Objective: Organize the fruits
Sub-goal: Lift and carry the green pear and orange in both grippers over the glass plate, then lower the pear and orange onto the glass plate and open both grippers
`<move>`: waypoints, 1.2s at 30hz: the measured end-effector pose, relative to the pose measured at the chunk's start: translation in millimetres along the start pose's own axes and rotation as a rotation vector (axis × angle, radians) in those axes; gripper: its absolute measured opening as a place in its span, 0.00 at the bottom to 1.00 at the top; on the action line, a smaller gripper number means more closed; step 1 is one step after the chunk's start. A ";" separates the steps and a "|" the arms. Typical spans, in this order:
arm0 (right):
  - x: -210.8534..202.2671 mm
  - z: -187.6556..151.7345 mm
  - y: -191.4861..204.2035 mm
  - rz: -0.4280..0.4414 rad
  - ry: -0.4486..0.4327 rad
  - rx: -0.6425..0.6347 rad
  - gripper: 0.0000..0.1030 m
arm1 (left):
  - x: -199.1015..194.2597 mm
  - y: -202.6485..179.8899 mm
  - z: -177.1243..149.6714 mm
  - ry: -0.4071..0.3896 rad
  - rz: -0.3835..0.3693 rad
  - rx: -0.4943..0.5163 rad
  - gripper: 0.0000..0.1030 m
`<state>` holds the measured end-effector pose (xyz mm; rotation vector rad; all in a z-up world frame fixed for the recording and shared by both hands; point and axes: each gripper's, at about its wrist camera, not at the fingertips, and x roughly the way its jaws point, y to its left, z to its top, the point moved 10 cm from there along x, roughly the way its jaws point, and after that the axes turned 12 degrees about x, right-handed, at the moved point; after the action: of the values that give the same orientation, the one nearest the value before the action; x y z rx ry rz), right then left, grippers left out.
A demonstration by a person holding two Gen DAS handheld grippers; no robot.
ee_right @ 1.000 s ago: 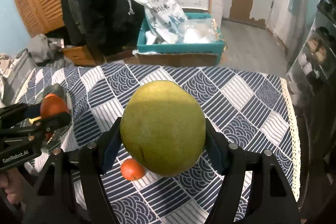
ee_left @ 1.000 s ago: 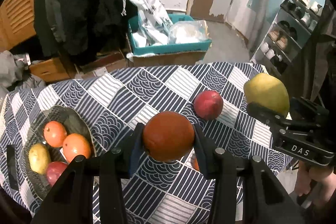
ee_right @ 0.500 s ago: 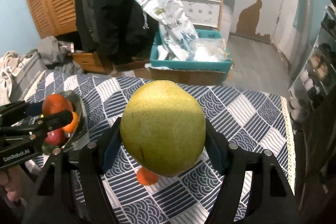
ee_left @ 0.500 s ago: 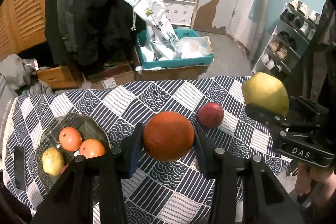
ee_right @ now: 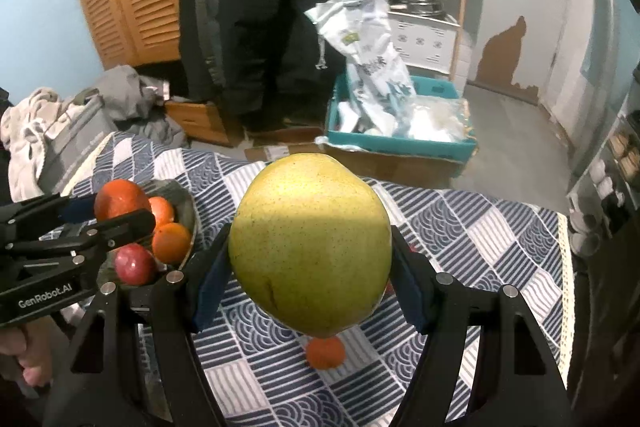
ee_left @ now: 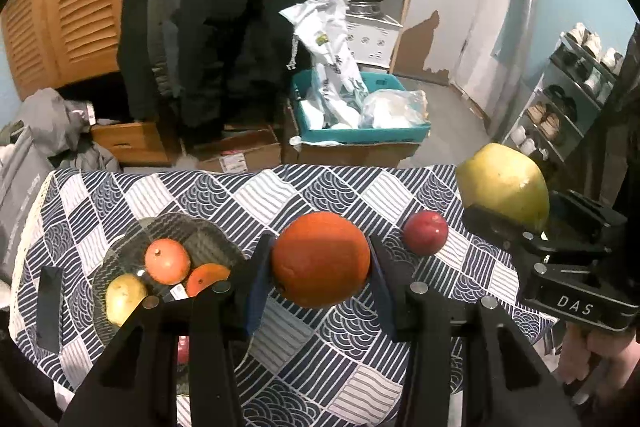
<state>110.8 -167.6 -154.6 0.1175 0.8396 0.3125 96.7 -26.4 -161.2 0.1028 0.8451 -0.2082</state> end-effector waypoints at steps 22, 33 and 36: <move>38.8 0.2 95.1 0.101 0.066 -0.094 0.70 | -5.4 89.1 -43.7 0.041 0.092 -0.135 0.45; 72.0 -15.1 149.8 0.157 0.139 -0.150 0.70 | -2.9 136.9 -80.6 0.094 0.139 -0.211 0.45; 82.8 -20.9 162.3 0.164 0.163 -0.162 0.70 | 2.0 149.4 -92.5 0.119 0.154 -0.225 0.45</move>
<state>110.3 12.2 -191.0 0.0088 0.9646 0.5484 63.7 134.9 -222.6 -0.0310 0.9697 0.0391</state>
